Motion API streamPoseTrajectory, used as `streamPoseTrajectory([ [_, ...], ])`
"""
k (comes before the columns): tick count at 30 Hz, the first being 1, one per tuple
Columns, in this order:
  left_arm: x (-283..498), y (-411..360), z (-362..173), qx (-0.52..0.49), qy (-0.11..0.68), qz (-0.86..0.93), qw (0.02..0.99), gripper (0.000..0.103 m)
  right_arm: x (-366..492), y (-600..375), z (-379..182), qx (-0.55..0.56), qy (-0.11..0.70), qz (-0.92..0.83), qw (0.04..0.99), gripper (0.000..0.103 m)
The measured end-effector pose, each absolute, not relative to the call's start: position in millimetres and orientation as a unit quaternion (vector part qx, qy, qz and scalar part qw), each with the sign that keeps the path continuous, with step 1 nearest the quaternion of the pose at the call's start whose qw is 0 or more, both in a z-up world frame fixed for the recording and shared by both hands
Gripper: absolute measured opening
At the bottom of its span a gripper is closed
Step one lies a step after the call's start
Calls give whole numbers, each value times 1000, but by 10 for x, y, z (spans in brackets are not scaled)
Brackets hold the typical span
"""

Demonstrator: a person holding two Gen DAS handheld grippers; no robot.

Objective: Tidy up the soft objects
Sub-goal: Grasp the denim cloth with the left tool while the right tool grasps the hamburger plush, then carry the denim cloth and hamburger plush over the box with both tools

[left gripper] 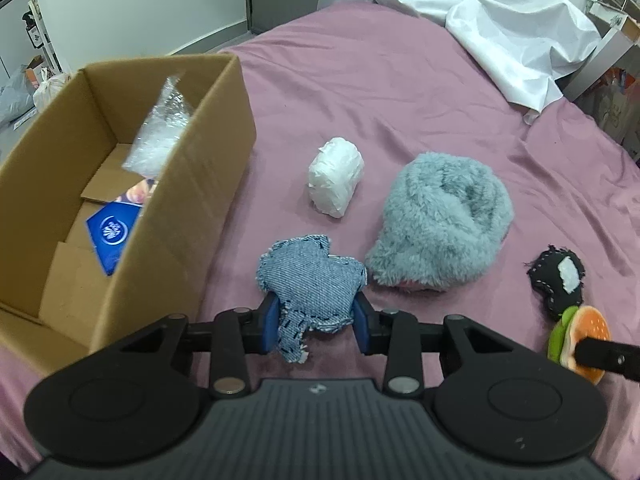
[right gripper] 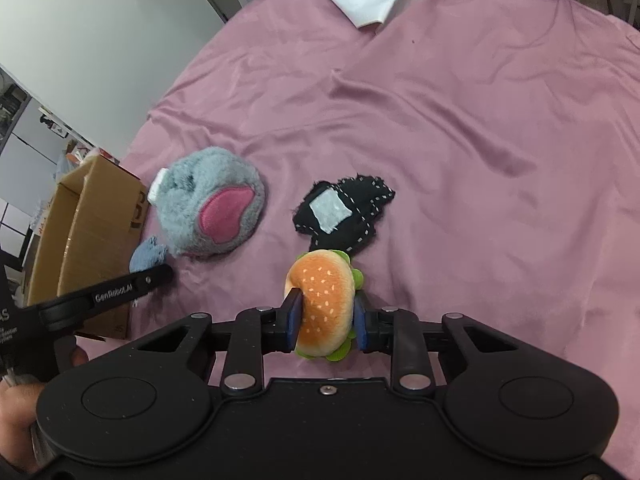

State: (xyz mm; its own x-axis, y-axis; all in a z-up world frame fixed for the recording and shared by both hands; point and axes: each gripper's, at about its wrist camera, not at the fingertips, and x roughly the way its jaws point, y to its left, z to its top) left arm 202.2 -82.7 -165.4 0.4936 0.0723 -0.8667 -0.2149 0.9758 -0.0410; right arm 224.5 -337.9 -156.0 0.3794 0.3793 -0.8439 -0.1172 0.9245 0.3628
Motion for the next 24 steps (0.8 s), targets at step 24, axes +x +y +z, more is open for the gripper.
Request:
streamPoseTrajectory([
  [24, 1598, -642, -982, -81, 449, 89, 885, 36, 2094, -3191, -1026, 160, 453, 194, 855, 26],
])
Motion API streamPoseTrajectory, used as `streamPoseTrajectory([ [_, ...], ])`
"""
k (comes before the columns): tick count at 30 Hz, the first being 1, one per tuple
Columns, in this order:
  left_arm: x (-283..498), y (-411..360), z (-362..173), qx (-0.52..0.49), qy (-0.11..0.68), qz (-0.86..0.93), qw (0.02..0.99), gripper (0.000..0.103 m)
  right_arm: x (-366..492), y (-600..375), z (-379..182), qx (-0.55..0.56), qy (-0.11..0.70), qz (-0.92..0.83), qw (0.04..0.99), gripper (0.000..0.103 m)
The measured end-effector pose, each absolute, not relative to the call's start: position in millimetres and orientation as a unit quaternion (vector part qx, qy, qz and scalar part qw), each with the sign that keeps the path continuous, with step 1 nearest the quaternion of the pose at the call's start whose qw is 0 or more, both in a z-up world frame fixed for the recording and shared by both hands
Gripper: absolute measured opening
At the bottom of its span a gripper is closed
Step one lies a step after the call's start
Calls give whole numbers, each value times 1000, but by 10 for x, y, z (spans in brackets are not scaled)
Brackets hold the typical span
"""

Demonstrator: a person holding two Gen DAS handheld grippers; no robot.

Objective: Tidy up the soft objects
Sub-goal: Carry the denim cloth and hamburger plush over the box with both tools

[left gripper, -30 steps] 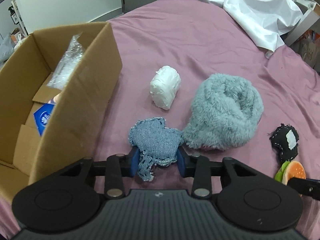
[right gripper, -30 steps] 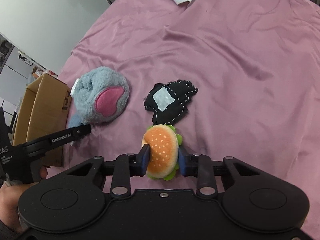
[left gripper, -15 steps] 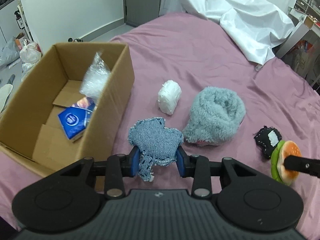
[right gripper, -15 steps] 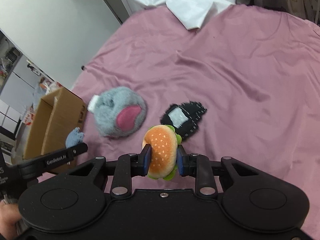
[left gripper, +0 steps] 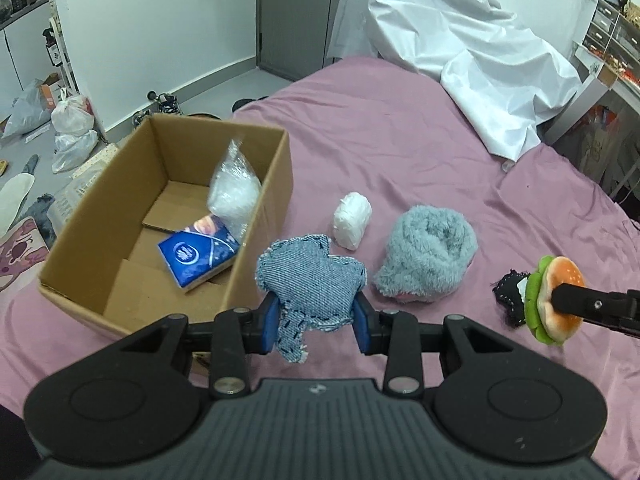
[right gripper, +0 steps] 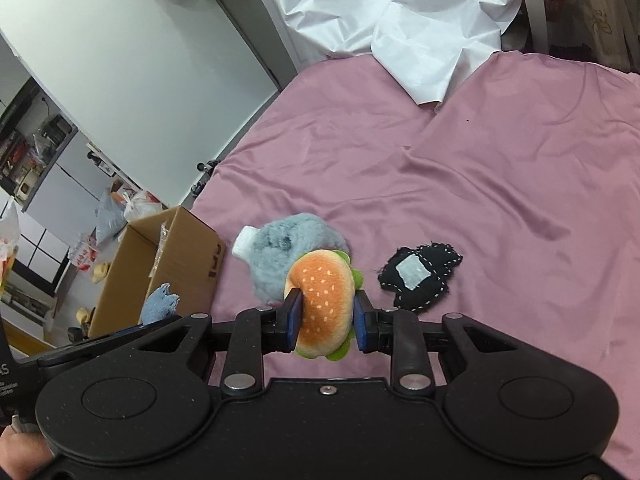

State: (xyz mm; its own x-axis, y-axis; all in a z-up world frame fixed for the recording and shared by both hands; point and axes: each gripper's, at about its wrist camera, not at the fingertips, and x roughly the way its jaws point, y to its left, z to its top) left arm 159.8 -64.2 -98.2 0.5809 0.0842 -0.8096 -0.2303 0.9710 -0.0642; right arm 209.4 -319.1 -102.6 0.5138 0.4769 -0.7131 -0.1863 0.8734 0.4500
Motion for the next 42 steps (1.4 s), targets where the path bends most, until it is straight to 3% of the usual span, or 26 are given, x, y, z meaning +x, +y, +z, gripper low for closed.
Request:
streamPoseTrajectory([
  [20, 1427, -204, -517, -97, 413, 106, 899, 36, 2036, -2780, -695, 162, 400, 253, 866, 26],
  [42, 1427, 380, -438, -119, 408, 114, 898, 37, 2040, -2106, -549, 172, 387, 255, 869, 26],
])
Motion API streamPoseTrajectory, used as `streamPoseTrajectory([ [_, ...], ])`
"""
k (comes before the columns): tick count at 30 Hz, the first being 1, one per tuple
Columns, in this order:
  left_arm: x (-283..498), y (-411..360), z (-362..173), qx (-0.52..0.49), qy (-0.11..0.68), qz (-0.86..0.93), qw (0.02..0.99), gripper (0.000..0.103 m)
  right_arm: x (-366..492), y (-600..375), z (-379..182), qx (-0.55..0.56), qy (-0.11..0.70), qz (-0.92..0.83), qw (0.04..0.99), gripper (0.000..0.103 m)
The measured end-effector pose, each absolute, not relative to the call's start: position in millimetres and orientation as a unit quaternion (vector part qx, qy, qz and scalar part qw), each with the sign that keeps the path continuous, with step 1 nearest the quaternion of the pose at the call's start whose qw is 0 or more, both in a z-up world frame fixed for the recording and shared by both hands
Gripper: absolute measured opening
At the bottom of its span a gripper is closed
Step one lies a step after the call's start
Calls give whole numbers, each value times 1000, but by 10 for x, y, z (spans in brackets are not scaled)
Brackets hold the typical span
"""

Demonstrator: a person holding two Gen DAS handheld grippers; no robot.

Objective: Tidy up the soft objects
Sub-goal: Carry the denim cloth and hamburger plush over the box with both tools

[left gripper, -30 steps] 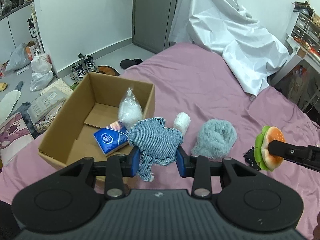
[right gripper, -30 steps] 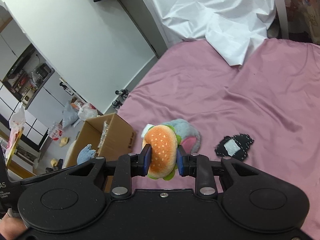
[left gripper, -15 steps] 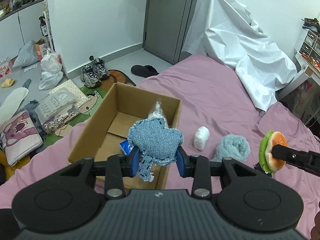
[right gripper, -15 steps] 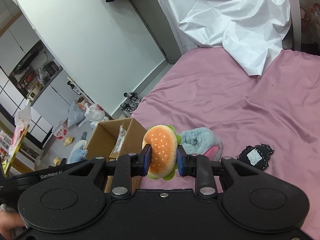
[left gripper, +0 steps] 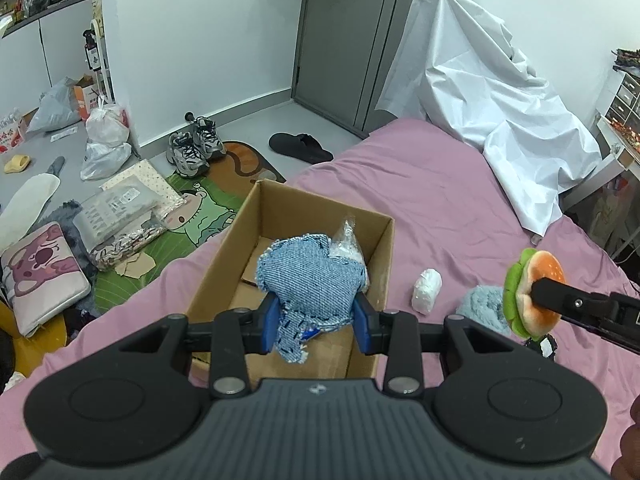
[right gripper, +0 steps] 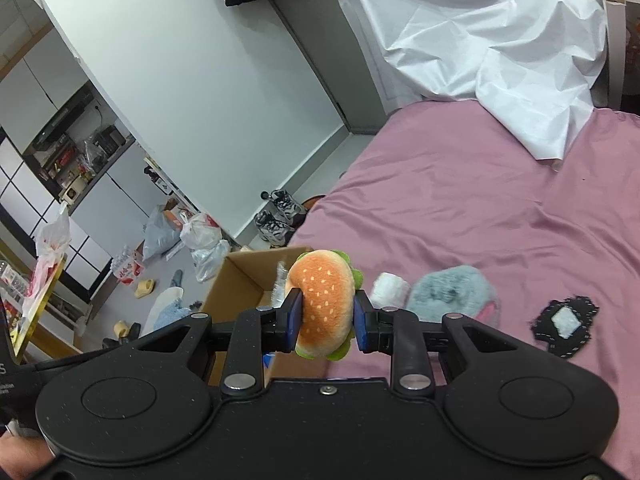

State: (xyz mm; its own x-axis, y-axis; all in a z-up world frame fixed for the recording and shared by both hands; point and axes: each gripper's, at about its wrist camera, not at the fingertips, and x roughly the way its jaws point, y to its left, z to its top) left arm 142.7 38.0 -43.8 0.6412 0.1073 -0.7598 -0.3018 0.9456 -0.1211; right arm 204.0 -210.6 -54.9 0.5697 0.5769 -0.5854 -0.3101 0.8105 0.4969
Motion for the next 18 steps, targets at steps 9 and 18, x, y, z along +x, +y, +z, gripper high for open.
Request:
streamPoseTrajectory([
  [9, 1495, 660, -466, -129, 412, 120, 894, 37, 2098, -1779, -545, 170, 389, 271, 864, 26],
  [18, 1662, 932, -560, -139, 419, 113, 890, 37, 2140, -1451, -615, 157, 403, 280, 857, 26],
])
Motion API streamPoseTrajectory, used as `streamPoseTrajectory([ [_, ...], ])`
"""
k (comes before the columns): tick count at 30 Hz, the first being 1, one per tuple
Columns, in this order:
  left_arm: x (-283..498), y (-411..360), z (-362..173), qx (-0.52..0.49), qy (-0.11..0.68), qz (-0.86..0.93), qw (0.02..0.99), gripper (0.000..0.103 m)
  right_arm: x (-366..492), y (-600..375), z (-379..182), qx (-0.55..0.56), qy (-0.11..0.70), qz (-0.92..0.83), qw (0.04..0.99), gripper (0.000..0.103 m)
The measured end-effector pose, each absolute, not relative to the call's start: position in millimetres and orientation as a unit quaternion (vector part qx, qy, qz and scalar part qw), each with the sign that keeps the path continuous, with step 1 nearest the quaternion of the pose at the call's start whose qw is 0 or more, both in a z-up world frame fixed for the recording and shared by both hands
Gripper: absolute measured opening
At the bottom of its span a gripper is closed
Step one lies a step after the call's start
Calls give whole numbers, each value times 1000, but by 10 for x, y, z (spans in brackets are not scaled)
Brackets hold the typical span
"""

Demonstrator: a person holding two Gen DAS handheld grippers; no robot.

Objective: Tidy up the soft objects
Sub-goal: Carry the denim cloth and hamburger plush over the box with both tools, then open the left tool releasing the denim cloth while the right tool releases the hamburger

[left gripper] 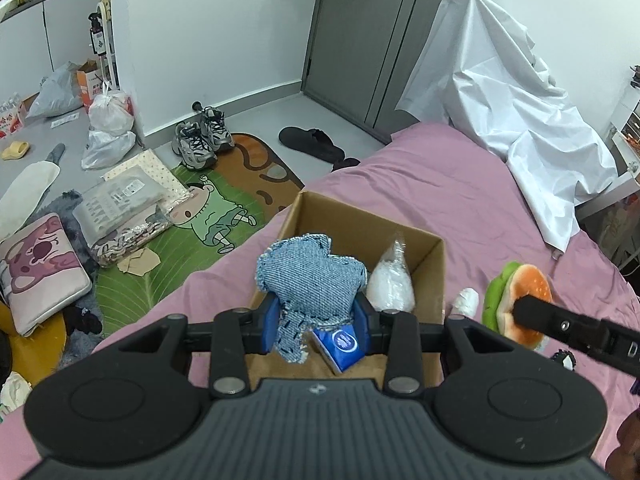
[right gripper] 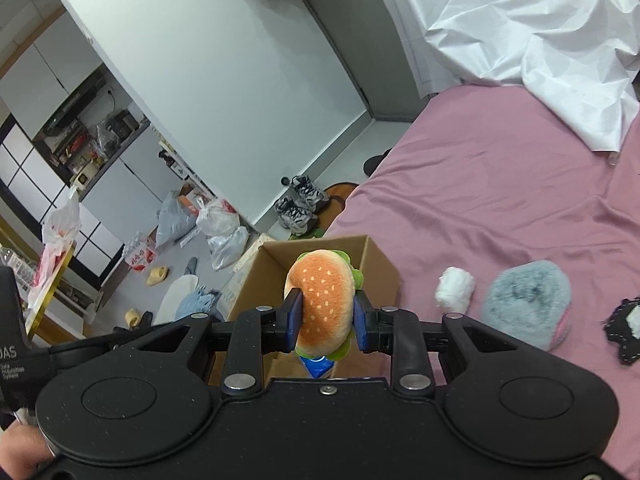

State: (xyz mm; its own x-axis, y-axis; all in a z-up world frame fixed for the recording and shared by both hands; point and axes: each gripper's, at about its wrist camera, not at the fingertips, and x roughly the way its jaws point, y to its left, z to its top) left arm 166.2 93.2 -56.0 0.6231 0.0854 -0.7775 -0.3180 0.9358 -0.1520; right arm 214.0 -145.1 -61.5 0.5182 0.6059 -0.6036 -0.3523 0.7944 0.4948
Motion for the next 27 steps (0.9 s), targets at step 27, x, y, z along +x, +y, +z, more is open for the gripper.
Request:
streamPoseTrajectory([
  [27, 2405, 1193, -855, -157, 442, 66, 881, 63, 2469, -986, -872, 146, 447, 277, 838, 27],
])
